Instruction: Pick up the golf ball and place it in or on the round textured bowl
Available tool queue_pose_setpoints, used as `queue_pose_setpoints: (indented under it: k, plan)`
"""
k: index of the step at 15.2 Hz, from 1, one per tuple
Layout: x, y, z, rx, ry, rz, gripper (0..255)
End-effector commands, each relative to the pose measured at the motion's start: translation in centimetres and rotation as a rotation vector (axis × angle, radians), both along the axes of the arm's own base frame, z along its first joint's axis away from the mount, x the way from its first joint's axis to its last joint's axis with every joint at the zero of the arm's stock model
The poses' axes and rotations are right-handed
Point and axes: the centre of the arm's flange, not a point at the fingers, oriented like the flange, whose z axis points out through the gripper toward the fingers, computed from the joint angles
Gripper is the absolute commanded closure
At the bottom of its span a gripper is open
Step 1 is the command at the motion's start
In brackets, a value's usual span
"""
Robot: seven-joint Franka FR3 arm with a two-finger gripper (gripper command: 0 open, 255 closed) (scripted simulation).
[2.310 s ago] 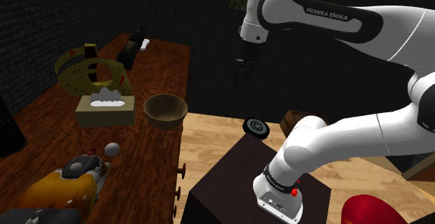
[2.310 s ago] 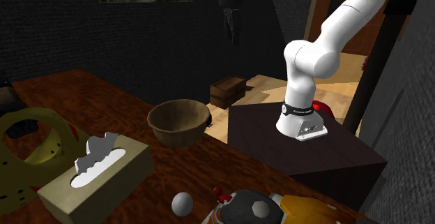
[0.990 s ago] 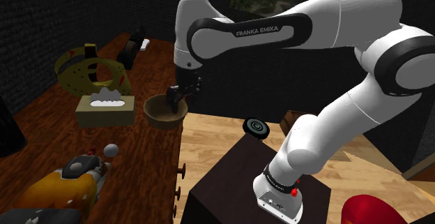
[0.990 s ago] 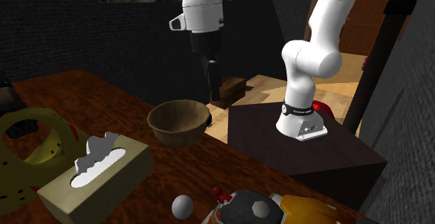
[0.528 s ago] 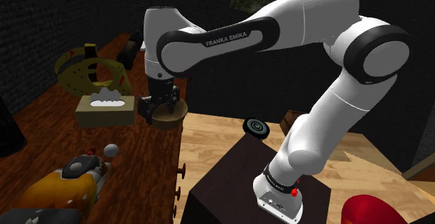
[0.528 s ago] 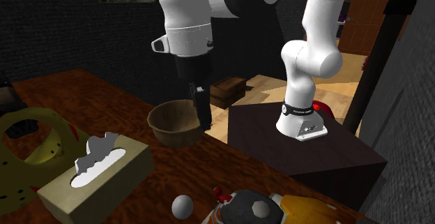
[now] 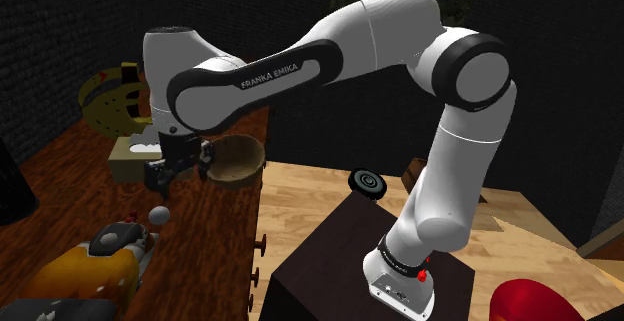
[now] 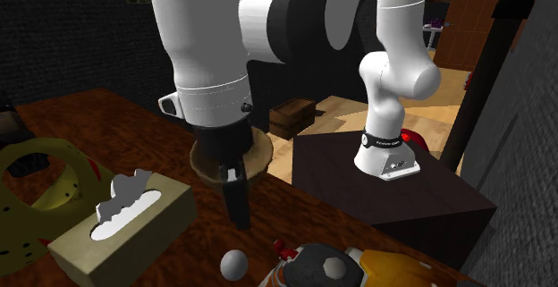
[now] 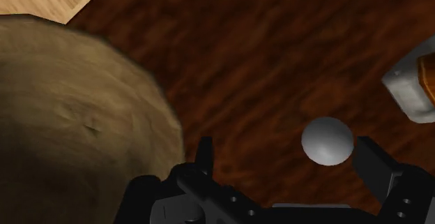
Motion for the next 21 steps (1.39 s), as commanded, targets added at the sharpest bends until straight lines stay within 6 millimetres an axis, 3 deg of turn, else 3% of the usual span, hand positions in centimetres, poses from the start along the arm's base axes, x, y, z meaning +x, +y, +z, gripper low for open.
queue_pose_setpoints:
  k: [1, 3, 11, 19, 20, 21]
  plan:
    - [0.9, 2.8, -1.1, 0.002, 0.000, 0.005, 0]
    - [1.8, 5.0, -2.1, 0.004, -0.001, 0.011, 0]
    - [1.5, 5.2, -6.1, 0.004, -0.001, 0.011, 0]
    - [1.5, 5.2, -6.1, 0.004, -0.001, 0.011, 0]
    - [1.5, 5.2, -6.1, 0.004, -0.001, 0.011, 255]
    - [1.5, 5.2, -6.1, 0.004, -0.001, 0.011, 255]
